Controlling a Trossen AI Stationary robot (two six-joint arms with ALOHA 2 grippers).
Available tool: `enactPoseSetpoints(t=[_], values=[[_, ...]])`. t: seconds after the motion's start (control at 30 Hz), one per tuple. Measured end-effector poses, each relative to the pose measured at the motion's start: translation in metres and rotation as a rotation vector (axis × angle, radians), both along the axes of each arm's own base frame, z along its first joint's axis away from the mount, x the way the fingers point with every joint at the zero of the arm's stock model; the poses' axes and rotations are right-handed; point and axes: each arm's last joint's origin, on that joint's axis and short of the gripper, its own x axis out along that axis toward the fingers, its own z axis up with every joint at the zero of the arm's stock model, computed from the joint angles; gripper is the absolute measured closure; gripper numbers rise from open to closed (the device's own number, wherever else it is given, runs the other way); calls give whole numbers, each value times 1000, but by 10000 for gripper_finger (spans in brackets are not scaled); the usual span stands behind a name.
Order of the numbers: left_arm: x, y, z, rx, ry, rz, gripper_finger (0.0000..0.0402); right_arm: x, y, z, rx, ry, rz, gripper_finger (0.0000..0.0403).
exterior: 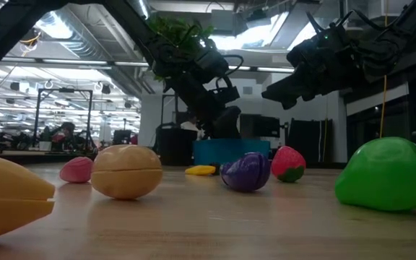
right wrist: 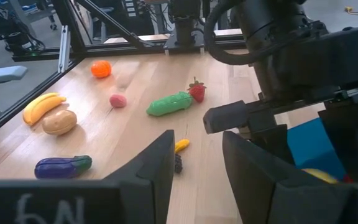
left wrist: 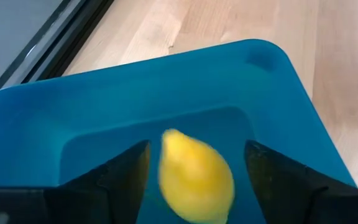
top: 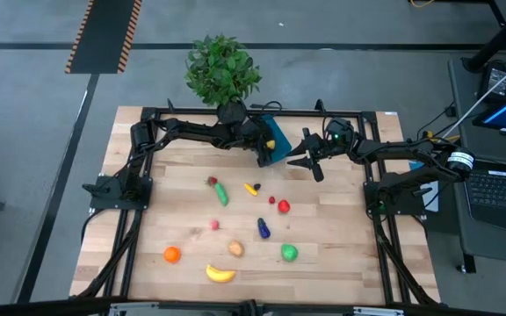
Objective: Pick and placing Produce into tupperware
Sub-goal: Put the lemon into the blue bin, then put the right strawberry into the blue bin
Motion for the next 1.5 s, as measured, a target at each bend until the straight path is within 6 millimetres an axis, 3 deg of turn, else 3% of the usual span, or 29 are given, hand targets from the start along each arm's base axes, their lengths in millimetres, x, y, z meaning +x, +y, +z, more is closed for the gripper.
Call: enactPoseSetpoints(t=[0.7,1.03,1.33,1.5], values=[[6,-12,3,61,-1,-77,164,0,0,0,0,0,0,265],[-4,-20,44,105,-43,-120,191,0,0,-1,3,9,0,265],[-5,-43,37,55,6,-231,195,0,0,-2,8,15,0,265],[-22,-55,49,65,-19,-245,195,0,0,-2,8,16,2,265]])
